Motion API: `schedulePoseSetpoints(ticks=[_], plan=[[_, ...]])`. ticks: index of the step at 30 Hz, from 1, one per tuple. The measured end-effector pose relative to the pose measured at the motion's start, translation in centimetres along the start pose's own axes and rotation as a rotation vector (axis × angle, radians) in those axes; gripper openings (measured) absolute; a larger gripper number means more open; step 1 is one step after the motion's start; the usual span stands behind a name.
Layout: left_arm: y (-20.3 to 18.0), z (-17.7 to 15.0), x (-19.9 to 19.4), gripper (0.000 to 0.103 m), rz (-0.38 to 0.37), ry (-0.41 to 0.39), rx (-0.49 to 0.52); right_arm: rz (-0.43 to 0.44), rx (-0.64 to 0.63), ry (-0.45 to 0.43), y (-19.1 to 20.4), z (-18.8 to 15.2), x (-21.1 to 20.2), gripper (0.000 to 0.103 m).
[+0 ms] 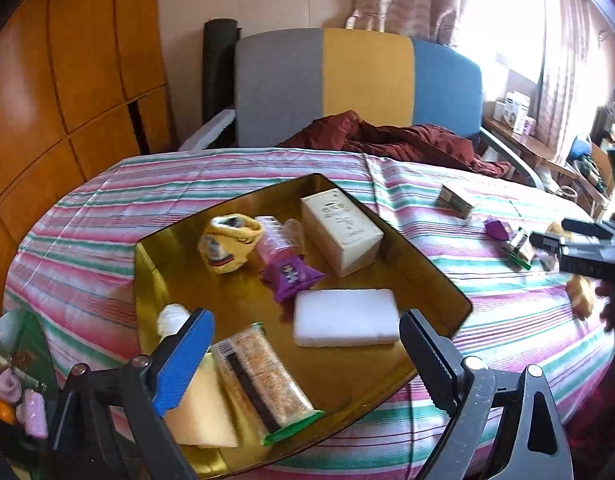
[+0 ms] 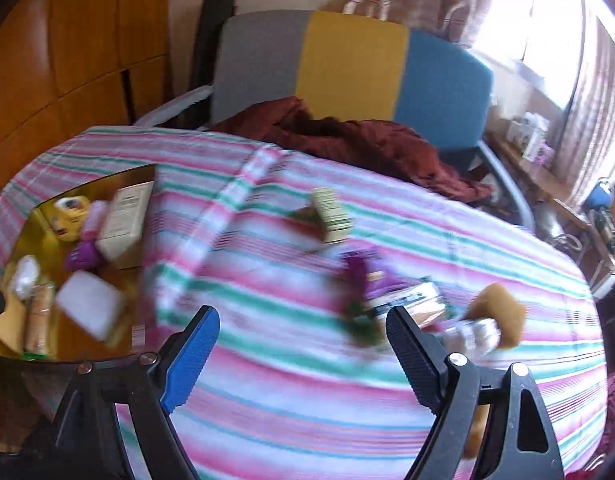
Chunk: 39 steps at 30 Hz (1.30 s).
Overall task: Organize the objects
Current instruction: 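Move both tools back toward the items left on the table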
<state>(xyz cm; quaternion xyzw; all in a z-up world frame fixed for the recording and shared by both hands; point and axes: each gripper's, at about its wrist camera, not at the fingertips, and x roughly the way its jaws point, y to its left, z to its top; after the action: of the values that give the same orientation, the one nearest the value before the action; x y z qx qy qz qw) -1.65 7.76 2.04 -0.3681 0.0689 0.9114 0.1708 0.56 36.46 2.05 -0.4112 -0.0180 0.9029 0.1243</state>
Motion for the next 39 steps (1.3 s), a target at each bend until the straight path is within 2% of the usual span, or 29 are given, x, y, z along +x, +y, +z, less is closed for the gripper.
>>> schedulePoseSetpoints(ticks=[7,10,12,15,18,23,30,39], plan=[[-3.3,1.4,0.7,0.095,-0.055,0.0,0.078,-0.157,0.093,-0.023,-8.5,0.5,2.1,0.087],[-5.2,2.2,1.3,0.095,-0.082,0.005,0.11,-0.157,0.201,-0.018,-11.6,-0.4,3.2,0.087],[-6.6,2.9,2.1,0.095,-0.099,0.02,0.132,-0.137,0.296,0.02,-13.5,-0.9,4.1,0.087],[-8.5,4.0,3.5,0.095,-0.125,0.038,0.142,-0.131,0.363,0.02,-15.0,-1.0,4.0,0.087],[-10.5,5.4,5.4,0.095,-0.155,0.078,0.136,-0.107,0.405,0.051,-15.7,-1.4,4.5,0.087],[-13.1,7.7,9.1,0.095,-0.269,0.187,0.033,-0.078,0.418,0.069,-15.8,-1.7,4.8,0.087],[-16.6,10.8,13.3,0.094,-0.292,0.239,0.002,-0.032,0.353,0.077,-14.1,-1.5,4.9,0.087],[-19.5,13.8,21.3,0.089,-0.271,0.343,-0.095,0.019,0.335,0.071,-13.5,-1.3,4.7,0.087]])
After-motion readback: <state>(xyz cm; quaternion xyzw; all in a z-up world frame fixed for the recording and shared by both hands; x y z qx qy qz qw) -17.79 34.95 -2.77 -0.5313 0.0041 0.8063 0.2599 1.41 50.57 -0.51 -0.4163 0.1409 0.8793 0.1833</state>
